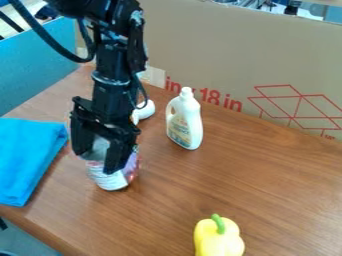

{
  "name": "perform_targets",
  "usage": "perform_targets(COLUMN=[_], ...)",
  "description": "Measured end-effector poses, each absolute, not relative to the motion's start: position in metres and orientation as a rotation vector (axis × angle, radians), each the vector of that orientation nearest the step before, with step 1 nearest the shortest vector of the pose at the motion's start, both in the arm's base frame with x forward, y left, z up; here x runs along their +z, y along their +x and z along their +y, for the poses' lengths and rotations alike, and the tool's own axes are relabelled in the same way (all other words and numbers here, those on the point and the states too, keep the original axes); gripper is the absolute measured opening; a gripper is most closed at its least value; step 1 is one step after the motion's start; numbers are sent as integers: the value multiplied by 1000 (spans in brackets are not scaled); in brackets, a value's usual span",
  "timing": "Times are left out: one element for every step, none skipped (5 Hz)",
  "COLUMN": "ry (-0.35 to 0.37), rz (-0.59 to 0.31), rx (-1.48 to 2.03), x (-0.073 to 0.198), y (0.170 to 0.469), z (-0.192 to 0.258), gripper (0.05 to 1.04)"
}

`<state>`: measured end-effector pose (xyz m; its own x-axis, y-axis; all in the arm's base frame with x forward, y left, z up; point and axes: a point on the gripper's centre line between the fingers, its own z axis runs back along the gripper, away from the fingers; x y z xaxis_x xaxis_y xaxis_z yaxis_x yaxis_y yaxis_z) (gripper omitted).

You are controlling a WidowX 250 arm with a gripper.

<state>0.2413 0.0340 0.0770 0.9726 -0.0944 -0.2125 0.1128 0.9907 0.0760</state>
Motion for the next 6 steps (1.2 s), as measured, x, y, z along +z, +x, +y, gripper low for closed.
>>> perform_targets(ry=[90, 67, 25, 38, 56, 79], rz=[176, 159, 118, 109, 82, 69], rx=[-128, -165, -217, -318, -430, -456], x=[86, 86, 91, 98, 106, 110], y=[242, 245, 242, 238, 231, 227], z=[22, 9, -10, -57, -100, -114], gripper=[1001, 1001, 1001, 1001, 1001, 1001])
